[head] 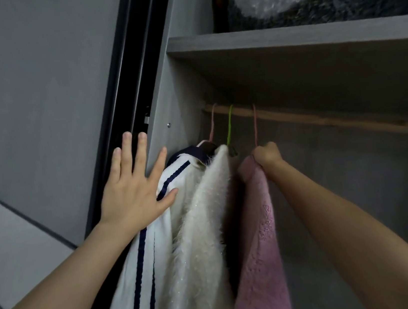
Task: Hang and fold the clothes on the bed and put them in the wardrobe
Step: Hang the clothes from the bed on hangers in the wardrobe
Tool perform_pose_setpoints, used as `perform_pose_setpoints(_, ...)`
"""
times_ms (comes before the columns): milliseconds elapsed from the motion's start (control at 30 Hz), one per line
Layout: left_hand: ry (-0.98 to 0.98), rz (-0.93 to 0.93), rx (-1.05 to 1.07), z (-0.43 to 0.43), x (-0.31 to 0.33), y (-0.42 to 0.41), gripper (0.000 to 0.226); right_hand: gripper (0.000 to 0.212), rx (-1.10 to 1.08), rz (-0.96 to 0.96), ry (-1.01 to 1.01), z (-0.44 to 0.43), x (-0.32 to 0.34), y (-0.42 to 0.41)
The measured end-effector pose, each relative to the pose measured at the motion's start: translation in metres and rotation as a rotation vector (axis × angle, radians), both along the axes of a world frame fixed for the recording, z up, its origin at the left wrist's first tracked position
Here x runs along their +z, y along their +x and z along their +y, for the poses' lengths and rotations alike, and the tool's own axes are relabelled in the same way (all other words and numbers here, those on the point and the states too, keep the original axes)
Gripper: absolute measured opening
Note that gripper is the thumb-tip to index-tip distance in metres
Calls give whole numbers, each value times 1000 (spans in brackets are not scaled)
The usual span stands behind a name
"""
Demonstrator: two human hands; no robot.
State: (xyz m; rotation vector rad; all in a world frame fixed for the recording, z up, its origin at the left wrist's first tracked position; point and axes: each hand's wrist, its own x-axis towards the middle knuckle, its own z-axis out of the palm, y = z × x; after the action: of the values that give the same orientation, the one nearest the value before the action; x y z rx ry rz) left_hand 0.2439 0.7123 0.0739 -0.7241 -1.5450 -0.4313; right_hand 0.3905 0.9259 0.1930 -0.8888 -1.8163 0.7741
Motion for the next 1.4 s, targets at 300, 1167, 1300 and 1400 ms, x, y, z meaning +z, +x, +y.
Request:
perform_pose_setpoints(300, -24, 2, 57, -2, -1, 1, 77, 36, -84, -156, 126, 1, -15, -37)
perform_pose_setpoints(1167, -63, -404, -462, 5, 18, 81, 60, 48, -241, -261, 253, -14, -69, 105)
perform_pose_setpoints(1300, -169, -286, -642, 33, 21, 129, 53, 46, -428, -408, 315, -8, -69, 167)
perform_pose_setpoints(1400, -231, -311, -718, 59, 12, 152, 52, 47, -629, -558, 426, -13, -67, 223)
